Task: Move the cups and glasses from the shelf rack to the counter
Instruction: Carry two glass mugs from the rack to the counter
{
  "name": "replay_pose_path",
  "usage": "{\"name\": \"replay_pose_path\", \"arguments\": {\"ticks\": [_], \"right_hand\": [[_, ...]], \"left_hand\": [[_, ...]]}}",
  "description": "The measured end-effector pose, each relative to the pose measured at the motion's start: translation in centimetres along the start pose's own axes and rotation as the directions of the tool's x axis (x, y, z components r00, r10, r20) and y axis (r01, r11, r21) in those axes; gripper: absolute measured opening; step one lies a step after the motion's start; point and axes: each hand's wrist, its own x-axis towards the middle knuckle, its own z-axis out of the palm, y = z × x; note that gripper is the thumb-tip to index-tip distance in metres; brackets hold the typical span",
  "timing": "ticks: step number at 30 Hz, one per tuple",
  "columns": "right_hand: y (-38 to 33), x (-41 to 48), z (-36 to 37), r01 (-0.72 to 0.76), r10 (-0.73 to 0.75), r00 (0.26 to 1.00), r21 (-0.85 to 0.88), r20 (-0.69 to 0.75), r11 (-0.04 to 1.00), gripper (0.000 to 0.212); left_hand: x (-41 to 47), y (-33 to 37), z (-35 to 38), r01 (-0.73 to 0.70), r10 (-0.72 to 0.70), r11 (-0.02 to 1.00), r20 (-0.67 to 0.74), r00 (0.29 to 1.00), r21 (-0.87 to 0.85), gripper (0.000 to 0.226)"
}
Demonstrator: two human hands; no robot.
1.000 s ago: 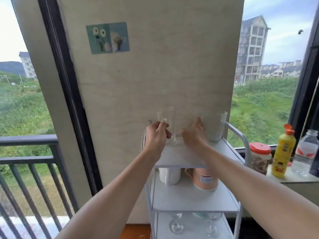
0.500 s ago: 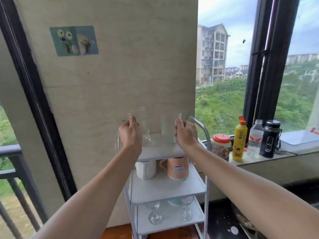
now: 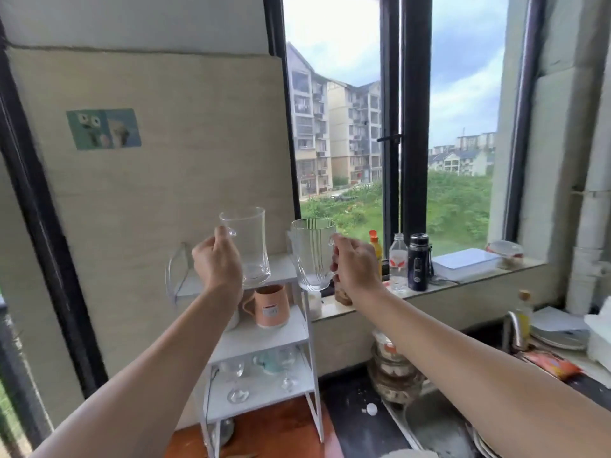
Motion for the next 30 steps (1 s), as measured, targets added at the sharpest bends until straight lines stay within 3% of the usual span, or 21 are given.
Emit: {"name": "replay_pose_path", "arguments": {"ticks": [7, 14, 22, 30], "right_hand": [[-1.2, -6.5, -16.7, -0.035, -0.002, 0.978, -0.17, -0.211, 0.985, 0.04], [-1.2, -12.3, -34.5, -0.188, 0.03, 0.878, -0.287, -0.478, 0.939, 0.039], [0.0, -18.2, -56.1, -0.37, -0.013, 0.646, -0.328, -0.764, 0.869, 0.047], [-0.9, -23.0, -75.2, -0.524, -0.047, 0.407, -0.275, -0.912, 0.806, 0.048]], "left_hand": [[-15.7, 1.6, 5.0, 0.139, -0.132, 0.99, 0.233, 0.964, -0.013, 0.042], [-31.2, -0.3, 13.9, 0.242, -0.233, 0.969, 0.465, 0.854, 0.041, 0.043], [-49.6, -2.3, 27.6, 0.364, -0.284, 0.93, 0.728, 0.624, 0.051, 0.037], [-68.6, -2.4, 41.6, 0.411, -0.328, 0.89, 0.902, 0.28, 0.196, 0.029]]}}
